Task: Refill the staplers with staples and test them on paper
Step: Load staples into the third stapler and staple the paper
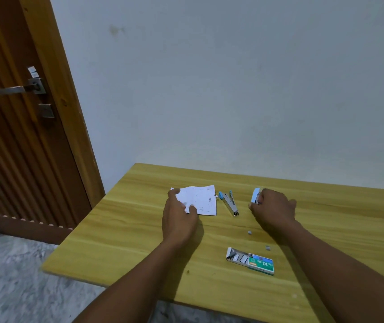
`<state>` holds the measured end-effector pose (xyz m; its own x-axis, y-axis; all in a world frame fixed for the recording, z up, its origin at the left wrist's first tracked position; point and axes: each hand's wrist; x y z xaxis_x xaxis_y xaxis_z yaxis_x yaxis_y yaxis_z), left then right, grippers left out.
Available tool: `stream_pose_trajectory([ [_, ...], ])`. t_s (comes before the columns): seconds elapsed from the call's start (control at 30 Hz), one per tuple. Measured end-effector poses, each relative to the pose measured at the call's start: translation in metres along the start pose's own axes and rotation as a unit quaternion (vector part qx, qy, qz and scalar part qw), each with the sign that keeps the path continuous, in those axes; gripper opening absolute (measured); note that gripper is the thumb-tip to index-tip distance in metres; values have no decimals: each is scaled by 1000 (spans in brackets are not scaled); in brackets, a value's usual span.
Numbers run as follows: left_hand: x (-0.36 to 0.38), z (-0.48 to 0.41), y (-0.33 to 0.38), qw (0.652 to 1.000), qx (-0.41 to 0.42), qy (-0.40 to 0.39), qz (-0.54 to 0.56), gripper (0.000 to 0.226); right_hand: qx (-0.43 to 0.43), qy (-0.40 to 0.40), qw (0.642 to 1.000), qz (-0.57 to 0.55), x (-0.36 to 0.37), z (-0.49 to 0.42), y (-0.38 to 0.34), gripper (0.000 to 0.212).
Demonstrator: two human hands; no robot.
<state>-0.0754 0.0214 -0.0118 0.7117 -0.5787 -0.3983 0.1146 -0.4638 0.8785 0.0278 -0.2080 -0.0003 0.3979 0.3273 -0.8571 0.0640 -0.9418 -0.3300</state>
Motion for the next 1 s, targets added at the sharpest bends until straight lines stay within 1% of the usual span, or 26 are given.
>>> stream_pose_trajectory([
  [0.03,-1,2,3,998,66,-8,-23,54,15,13,999,-43,-4,3,-2,22],
  [0.1,-1,2,10,981,176,-66,-53,58,58,26,987,-150,-17,6,-9,25],
  [0.13,0,1,15,970,208,-105,-61,63,85,20,975,-204,-26,6,-12,28],
  [0.2,6,-1,27,952,244,-176,-63,72,127,-17,947,-293,-48,6,-23,33],
  [0.27,12,2,44,939,267,-213,-45,73,153,-71,928,-332,-70,6,-31,32],
  [0.33,15,3,59,939,253,-232,-6,63,160,-128,917,-343,-85,8,-35,32],
  [0.37,16,3,67,941,237,-239,17,53,157,-148,910,-353,-91,9,-34,33],
  [0.43,17,2,77,946,211,-239,57,28,142,-176,894,-386,-96,12,-30,37],
  [0.47,17,0,79,948,203,-235,73,18,130,-186,885,-406,-97,14,-26,38],
  [0.5,17,-1,81,948,196,-237,85,14,115,-195,875,-428,-98,17,-22,37],
  [0.57,15,0,81,946,173,-257,98,14,88,-215,850,-472,-97,23,-16,35],
  [0.63,14,1,79,944,155,-275,95,19,79,-211,832,-508,-94,27,-13,31],
  [0.7,12,2,77,940,146,-291,99,22,73,-186,834,-514,-89,30,-12,27],
  [0.73,11,2,76,939,143,-295,104,21,72,-189,834,-514,-88,31,-12,27],
  [0.83,8,3,74,939,131,-298,114,17,70,-221,814,-532,-83,34,-10,27],
  [0.87,6,3,75,939,121,-299,121,15,64,-218,817,-529,-83,34,-9,25],
  [0.93,2,2,78,942,77,-283,163,14,66,-183,825,-530,-84,33,-7,19],
  [0.97,-2,1,80,943,46,-264,196,13,83,-162,819,-544,-83,32,-4,18],
  [1.0,-6,-3,81,943,16,-242,228,12,110,-143,802,-569,-83,31,-2,17],
])
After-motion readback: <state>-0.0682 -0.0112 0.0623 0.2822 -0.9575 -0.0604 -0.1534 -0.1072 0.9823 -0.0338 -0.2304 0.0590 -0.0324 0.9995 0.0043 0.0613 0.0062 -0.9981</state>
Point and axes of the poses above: each hand's wrist, its own z-axis away from the middle knuckle, its own x-axis out of the palm, y = z × x, and after that the axes turned 11 degrees about y, right-handed
